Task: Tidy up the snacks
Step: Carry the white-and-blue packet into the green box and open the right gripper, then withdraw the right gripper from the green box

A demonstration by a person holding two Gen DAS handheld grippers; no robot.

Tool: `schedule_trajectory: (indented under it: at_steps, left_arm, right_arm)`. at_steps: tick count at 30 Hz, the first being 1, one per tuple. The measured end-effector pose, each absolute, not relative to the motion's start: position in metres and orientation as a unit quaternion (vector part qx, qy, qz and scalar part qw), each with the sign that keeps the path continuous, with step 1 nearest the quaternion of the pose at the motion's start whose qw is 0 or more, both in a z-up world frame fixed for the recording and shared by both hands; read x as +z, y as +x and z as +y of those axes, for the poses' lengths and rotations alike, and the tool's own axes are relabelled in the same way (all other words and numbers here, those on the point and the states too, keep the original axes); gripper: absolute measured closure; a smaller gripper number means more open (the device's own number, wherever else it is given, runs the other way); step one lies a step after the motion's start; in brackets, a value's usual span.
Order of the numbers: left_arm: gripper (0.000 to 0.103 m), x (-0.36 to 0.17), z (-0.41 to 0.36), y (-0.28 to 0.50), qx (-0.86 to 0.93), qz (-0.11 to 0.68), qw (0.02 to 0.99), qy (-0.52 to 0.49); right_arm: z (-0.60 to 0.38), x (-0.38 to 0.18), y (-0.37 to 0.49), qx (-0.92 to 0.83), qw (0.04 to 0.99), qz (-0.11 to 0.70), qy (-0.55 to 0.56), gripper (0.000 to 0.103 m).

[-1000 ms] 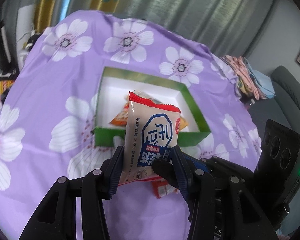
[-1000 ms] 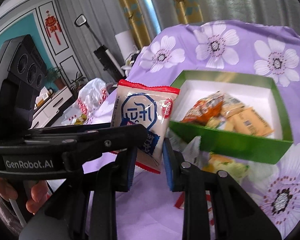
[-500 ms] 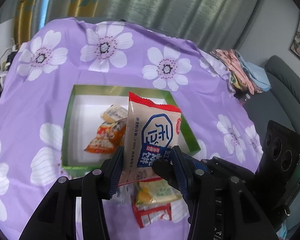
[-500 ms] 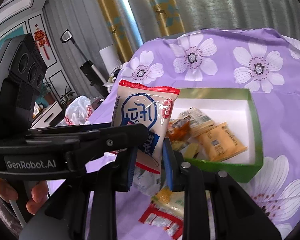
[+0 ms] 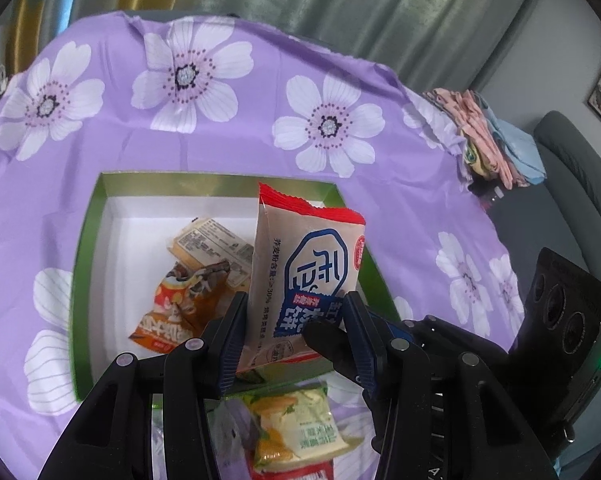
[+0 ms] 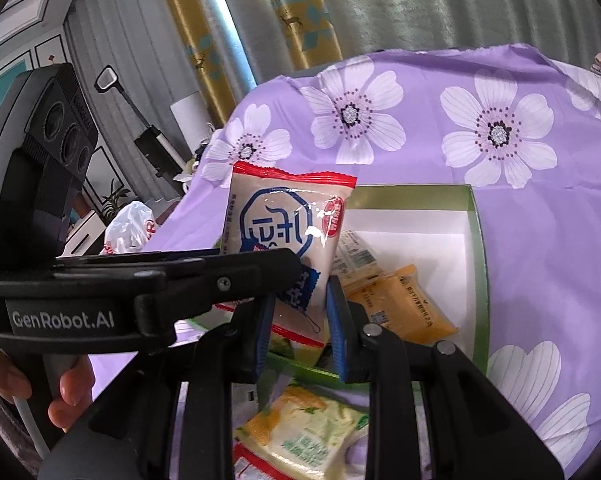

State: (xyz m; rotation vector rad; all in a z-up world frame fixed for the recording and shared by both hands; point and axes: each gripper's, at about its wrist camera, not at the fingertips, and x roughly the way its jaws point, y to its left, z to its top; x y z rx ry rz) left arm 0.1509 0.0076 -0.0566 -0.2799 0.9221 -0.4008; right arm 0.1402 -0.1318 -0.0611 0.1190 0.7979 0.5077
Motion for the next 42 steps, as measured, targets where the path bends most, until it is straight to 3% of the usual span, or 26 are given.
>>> schedule_trajectory:
  at_steps: [12, 14, 16, 23, 28, 31, 33, 42]
  left_arm:
    - [0.055, -0.093, 0.008, 0.169, -0.172, 0.482, 0.844, -0.157]
    - [0.047, -0.092, 0.01, 0.168, -0.16, 0.482, 0.848, -0.152]
    - [0.028, -0.089, 0.015, 0.165, -0.153, 0.478, 0.852, -0.151]
    - [0.024, -0.072, 0.027, 0.148, -0.136, 0.457, 0.867, -0.143]
    - [0.007, -0.058, 0.032, 0.128, -0.135, 0.439, 0.878, -0.138]
    - [0.006, -0.049, 0.033, 0.114, -0.133, 0.428, 0.884, -0.133]
    - [0.005, -0.043, 0.034, 0.104, -0.131, 0.425, 0.887, -0.128]
    - [0.002, -0.031, 0.044, 0.064, -0.123, 0.413, 0.892, -0.134]
  right_arm:
    - [-0.135, -0.092, 0.155, 0.229, 0.869, 0.435, 0.061, 0.073]
    - [-0.136, -0.094, 0.155, 0.224, 0.869, 0.437, 0.06, 0.072]
    - [-0.138, -0.093, 0.154, 0.221, 0.87, 0.436, 0.063, 0.068]
    - [-0.14, -0.079, 0.145, 0.206, 0.882, 0.42, 0.054, 0.045]
    - [-0.141, -0.065, 0.13, 0.191, 0.893, 0.404, 0.041, 0.026]
    - [-0.141, -0.055, 0.119, 0.184, 0.899, 0.395, 0.034, 0.019]
    - [-0.142, -0.048, 0.111, 0.174, 0.904, 0.39, 0.023, 0.009]
    - [-0.148, -0.022, 0.076, 0.16, 0.918, 0.364, 0.002, 0.002]
